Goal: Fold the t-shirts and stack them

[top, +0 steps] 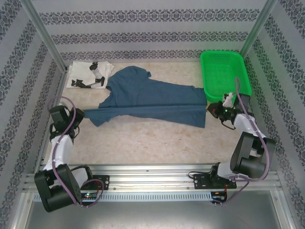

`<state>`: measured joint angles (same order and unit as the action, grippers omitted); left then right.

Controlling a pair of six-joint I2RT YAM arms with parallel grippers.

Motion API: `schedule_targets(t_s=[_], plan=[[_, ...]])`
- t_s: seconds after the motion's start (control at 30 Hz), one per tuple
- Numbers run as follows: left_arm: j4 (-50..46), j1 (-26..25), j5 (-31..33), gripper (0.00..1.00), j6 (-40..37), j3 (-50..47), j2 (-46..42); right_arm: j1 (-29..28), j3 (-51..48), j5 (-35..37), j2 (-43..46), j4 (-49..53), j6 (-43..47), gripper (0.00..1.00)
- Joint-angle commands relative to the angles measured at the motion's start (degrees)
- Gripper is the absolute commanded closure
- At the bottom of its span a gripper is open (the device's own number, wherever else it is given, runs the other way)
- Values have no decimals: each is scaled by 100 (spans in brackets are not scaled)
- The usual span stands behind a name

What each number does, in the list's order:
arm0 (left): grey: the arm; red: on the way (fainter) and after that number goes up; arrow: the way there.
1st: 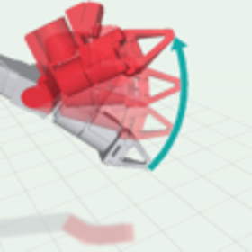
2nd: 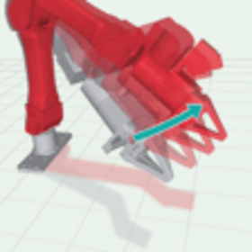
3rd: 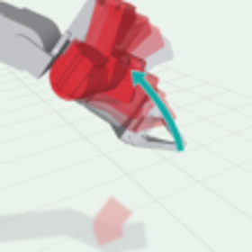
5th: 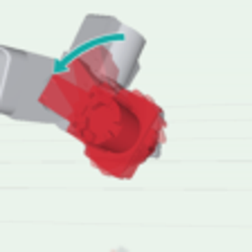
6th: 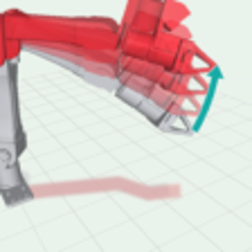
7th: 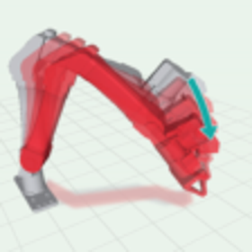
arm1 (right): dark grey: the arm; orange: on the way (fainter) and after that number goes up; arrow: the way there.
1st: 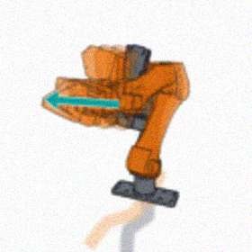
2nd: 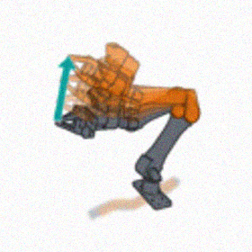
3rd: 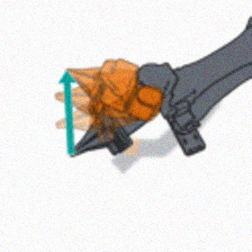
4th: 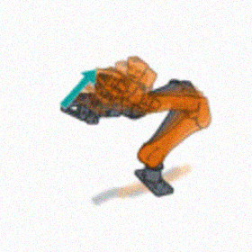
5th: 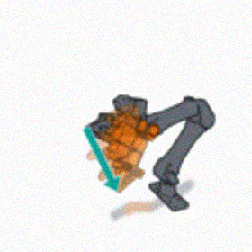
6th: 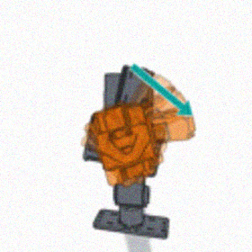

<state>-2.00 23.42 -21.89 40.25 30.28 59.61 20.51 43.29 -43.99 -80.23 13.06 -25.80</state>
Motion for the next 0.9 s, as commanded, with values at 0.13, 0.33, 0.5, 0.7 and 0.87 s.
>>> schedule_targets(t_s=[0.13, 0.33, 0.5, 0.7, 0.87], plan=[[-1075, 242, 955, 100, -11, -497, -619, 295, -637, 965, 731, 459, -285, 100], [-1331, 325, 1224, 100, 33, -729, -750, 547, -1209, 1367, 1377, 989, -453, 100], [-1456, 402, 1483, 100, 27, -778, -753, 595, -1668, 1979, 2142, 1351, -667, 100], [-1474, 478, 1802, 100, 68, -876, -730, 638, -1883, 2705, 2785, 1700, -1002, 99], [-1550, 523, 1927, 95, 69, -791, -618, 793, -1918, 2712, 2606, 1611, -1053, 49]])
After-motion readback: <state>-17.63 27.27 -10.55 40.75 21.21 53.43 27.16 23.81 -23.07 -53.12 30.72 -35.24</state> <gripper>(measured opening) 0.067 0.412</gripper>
